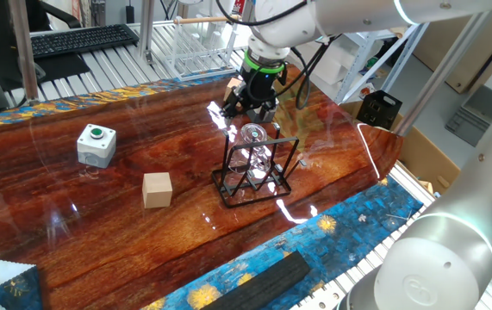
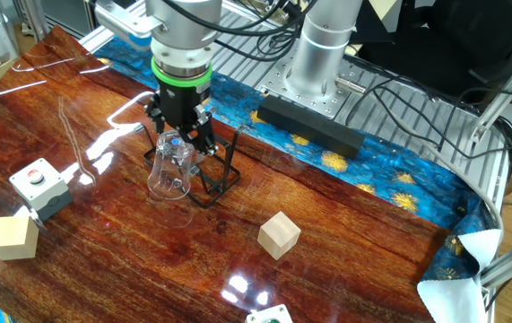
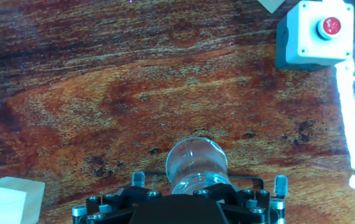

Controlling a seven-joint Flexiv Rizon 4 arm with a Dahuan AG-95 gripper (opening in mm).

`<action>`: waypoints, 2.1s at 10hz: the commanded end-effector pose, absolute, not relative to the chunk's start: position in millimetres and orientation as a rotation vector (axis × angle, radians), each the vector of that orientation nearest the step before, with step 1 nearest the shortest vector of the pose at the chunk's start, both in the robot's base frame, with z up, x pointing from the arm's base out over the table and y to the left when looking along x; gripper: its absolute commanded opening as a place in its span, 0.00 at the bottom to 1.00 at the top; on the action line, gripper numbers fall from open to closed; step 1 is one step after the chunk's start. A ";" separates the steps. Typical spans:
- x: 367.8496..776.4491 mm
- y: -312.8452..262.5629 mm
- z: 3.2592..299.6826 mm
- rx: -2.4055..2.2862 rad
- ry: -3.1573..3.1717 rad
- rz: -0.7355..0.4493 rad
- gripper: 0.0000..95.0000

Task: Take the cup off the cup rack

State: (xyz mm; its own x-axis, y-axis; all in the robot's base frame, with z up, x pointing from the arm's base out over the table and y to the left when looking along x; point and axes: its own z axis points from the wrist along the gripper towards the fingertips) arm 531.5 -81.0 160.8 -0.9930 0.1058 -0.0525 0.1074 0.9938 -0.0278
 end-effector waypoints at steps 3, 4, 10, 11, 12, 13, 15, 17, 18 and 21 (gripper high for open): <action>535.0 -85.1 157.2 0.150 3.088 -0.034 1.00; 535.7 -85.8 155.2 0.152 3.088 -0.029 1.00; 539.3 -89.6 137.2 0.152 3.077 -0.015 1.00; 539.6 -90.0 134.8 0.150 3.076 -0.014 1.00; 539.9 -90.4 132.9 0.143 3.075 -0.019 1.00; 540.1 -91.0 130.6 0.143 3.071 -0.018 1.00; 540.5 -92.1 125.6 0.136 3.066 -0.019 1.00; 541.2 -93.1 125.3 0.131 3.067 -0.016 1.00; 542.3 -94.7 127.5 0.127 3.069 -0.009 1.00; 543.5 -97.7 133.2 0.153 3.069 0.010 1.00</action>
State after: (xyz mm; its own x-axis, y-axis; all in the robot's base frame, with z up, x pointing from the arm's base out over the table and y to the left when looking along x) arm 544.6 -97.3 133.5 -0.9932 0.0989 -0.0612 0.0976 0.9950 0.0231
